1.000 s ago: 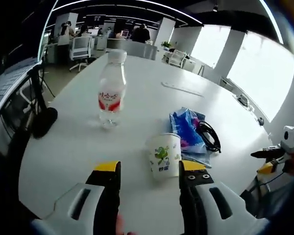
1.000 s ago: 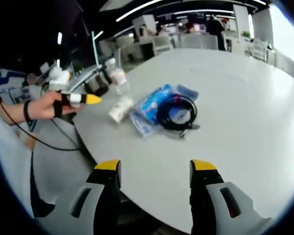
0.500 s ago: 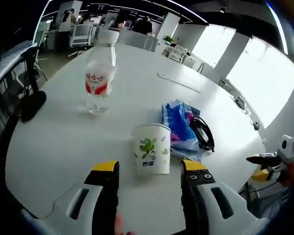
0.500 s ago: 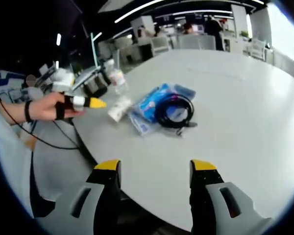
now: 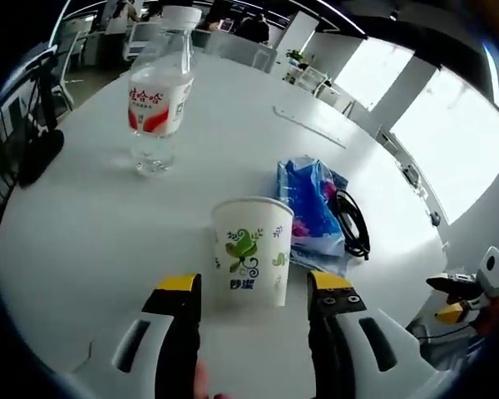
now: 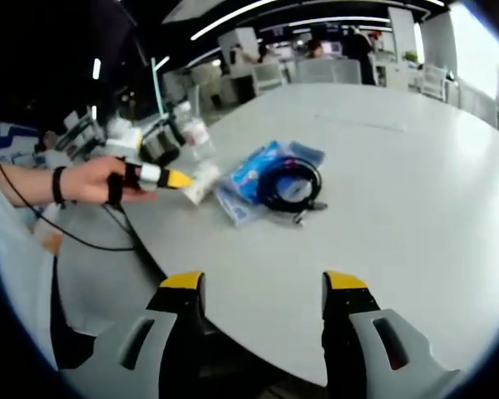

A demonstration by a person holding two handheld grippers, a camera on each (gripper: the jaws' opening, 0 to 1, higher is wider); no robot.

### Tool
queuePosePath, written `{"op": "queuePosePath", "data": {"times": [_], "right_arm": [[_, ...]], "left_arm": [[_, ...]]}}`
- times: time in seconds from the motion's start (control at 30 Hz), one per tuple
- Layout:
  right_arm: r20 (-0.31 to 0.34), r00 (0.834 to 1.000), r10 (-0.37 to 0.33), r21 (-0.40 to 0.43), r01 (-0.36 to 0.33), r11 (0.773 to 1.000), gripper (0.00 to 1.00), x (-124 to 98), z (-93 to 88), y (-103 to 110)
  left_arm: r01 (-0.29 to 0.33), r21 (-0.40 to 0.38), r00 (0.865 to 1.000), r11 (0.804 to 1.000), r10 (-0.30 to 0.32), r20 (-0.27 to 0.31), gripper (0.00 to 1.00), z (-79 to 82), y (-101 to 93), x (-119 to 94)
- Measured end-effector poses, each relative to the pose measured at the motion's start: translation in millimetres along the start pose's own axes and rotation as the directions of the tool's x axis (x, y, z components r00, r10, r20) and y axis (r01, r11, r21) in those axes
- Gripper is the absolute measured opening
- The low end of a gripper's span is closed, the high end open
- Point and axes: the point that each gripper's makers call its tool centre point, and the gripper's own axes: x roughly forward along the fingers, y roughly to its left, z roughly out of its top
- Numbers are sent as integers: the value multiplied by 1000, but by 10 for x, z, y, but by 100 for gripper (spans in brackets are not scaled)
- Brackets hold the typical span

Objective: Arrange the tabletop items into an orderly group along one side of the table until the central work area is clear of visible clutter.

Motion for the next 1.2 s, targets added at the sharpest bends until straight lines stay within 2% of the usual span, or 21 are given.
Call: {"op": "queuePosePath", "data": {"times": [0.37,0.47,0.53,0.67,0.93,1.2], "right_arm": [[-5,1000,-3,9,3,1000,55,-23,-52,-18],[-3,1000,0,9,0,1000,55,-24,-43,-13],[0,1000,0,9,0,1000,55,-23,-40,-22],[-2,1000,3,14,-3,1000,55,-2,-59,-28],[-15,999,28,-4,-28,1000,55,80,-37,29],[-29,997,71,-32,-72,997,54,226,28,122]], "left_arm": [[-11,10,999,1000,12,-32,50,-13,4,124],[-11,15,1000,1000,11,-28,46,-18,-19,118],[-30,47,999,998,31,-19,38,-18,11,117],[-13,55,1000,998,14,-26,37,-34,2,106],[-10,64,1000,998,11,-18,36,-65,110,-77],[-15,69,999,998,17,-28,36,-302,257,-351]]}}
